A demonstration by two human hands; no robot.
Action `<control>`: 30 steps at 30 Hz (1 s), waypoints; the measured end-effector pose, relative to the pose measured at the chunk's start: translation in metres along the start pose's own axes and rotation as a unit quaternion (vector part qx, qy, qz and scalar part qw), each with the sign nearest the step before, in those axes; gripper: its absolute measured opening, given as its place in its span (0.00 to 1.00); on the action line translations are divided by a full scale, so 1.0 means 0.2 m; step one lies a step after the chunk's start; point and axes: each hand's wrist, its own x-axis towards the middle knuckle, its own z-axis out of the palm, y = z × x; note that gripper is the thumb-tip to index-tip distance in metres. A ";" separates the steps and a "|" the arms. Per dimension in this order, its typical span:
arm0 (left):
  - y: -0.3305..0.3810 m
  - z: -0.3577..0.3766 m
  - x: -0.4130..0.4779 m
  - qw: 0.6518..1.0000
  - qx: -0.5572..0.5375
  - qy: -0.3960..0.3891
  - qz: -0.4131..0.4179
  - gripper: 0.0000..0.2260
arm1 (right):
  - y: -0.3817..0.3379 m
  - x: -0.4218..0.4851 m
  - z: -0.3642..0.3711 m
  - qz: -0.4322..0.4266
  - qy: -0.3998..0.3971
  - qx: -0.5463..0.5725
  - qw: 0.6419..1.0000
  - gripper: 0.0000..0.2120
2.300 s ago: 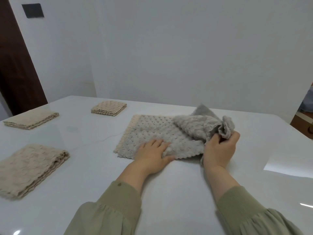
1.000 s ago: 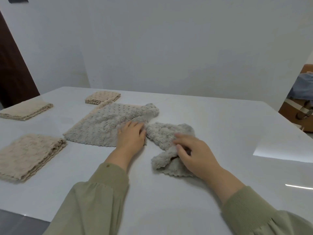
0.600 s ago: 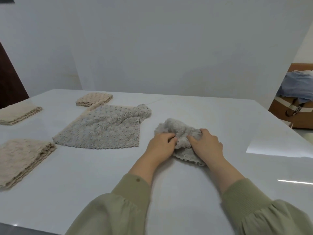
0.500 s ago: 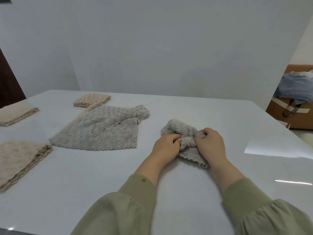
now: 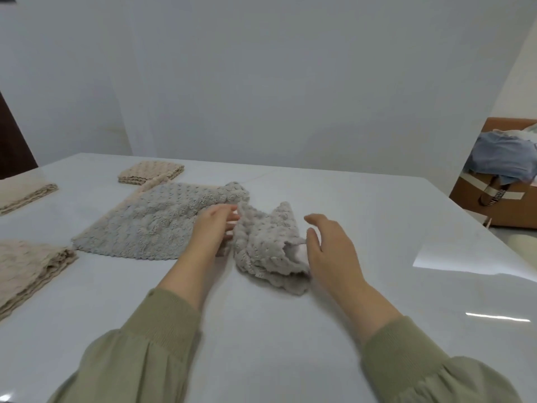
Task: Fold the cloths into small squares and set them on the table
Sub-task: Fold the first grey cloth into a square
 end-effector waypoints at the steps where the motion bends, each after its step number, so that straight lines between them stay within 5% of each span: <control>1: 0.00 0.02 -0.01 0.999 0.041 -0.018 -0.011 0.08 | 0.02 0.00 0.02 0.025 -0.051 -0.031 0.998 0.17; 5: -0.04 0.07 0.00 0.985 0.157 -0.071 0.009 0.13 | 0.04 0.01 0.07 0.075 -0.156 -0.011 0.985 0.23; 12: -0.09 0.13 0.01 0.978 0.170 -0.088 0.079 0.14 | 0.01 0.04 0.09 0.164 -0.088 0.197 0.963 0.16; 16: -0.08 0.16 -0.01 0.984 0.107 -0.088 0.115 0.16 | 0.02 0.05 0.11 0.141 -0.082 0.139 0.977 0.06; 19: -0.08 0.13 0.03 0.987 0.069 0.015 0.142 0.16 | 0.08 0.07 0.08 0.158 0.031 0.095 0.982 0.09; 23: -0.08 0.06 0.08 0.977 0.100 0.136 0.130 0.17 | 0.17 0.10 -0.02 0.280 0.155 0.118 0.940 0.03; 27: -0.08 0.08 0.04 0.955 0.206 0.130 0.170 0.25 | 0.19 0.10 -0.04 0.311 0.169 0.113 0.928 0.05; 30: -0.07 0.11 0.00 0.919 0.277 0.126 0.249 0.26 | 0.18 0.10 -0.02 0.248 0.195 0.024 0.948 0.17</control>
